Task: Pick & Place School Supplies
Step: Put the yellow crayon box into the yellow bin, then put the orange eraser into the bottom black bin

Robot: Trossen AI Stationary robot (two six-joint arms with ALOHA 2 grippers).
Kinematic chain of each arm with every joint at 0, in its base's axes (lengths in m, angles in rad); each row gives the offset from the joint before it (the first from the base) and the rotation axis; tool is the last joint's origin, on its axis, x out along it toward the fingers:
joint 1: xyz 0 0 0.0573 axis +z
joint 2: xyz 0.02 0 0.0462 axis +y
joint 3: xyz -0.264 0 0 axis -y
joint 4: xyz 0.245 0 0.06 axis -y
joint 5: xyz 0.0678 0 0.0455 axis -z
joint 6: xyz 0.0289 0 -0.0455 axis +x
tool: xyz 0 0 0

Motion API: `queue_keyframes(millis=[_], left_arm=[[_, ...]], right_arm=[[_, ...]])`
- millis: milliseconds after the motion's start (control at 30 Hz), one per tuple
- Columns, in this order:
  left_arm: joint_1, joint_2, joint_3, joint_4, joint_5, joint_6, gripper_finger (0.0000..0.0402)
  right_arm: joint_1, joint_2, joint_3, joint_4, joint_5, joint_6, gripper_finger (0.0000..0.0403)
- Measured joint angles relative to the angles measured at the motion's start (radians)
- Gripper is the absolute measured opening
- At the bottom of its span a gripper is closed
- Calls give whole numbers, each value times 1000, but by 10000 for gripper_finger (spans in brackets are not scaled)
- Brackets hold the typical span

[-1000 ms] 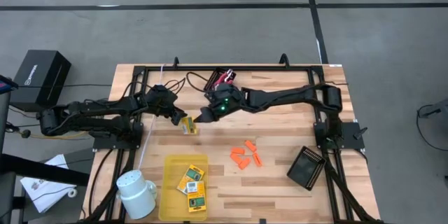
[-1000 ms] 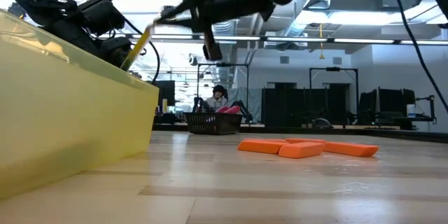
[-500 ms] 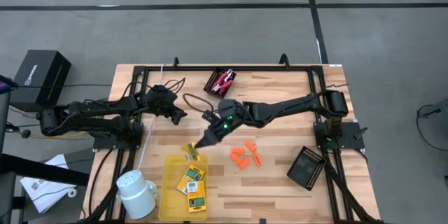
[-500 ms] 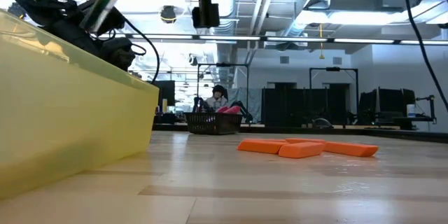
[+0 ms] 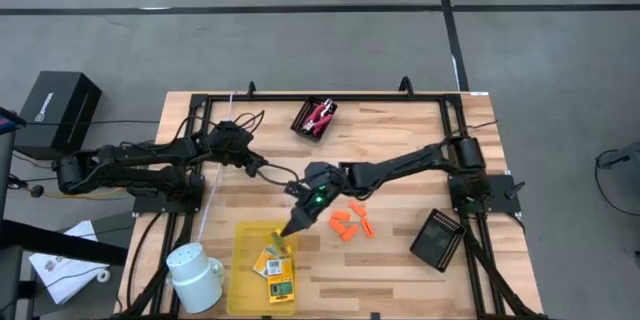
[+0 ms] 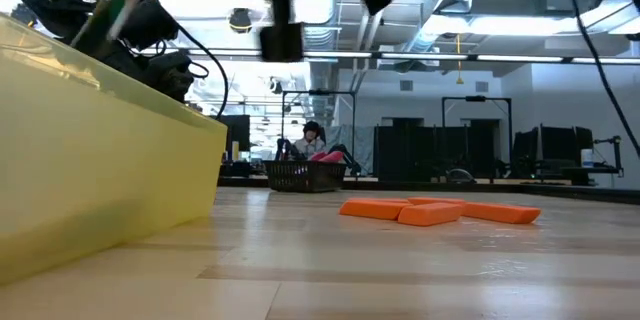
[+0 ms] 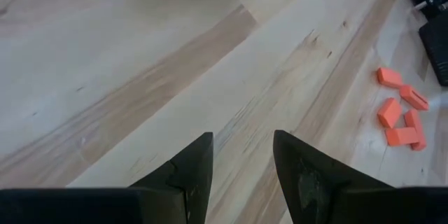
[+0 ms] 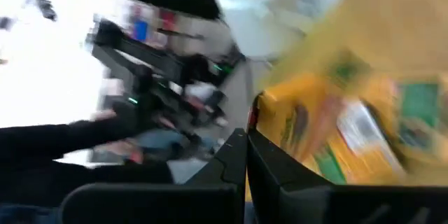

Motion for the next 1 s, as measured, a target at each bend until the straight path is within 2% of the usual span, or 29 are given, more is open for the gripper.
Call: queue_keyframes(millis=[200,433,600,700,1000], left_arm=[[0,0,0,10,0,-11,145],[0,0,0,17,0,-12,145],[0,0,0,19,0,-15,145],[0,0,0,21,0,-15,145],[0,0,0,23,1,-16,145]], right_arm=[[-3,147,43,204,-85,121,0],[-5,299,245,222,-184,148,0],[-11,346,342,206,-192,149,6],[-22,339,350,218,-197,133,32],[-44,334,348,210,-223,134,151]])
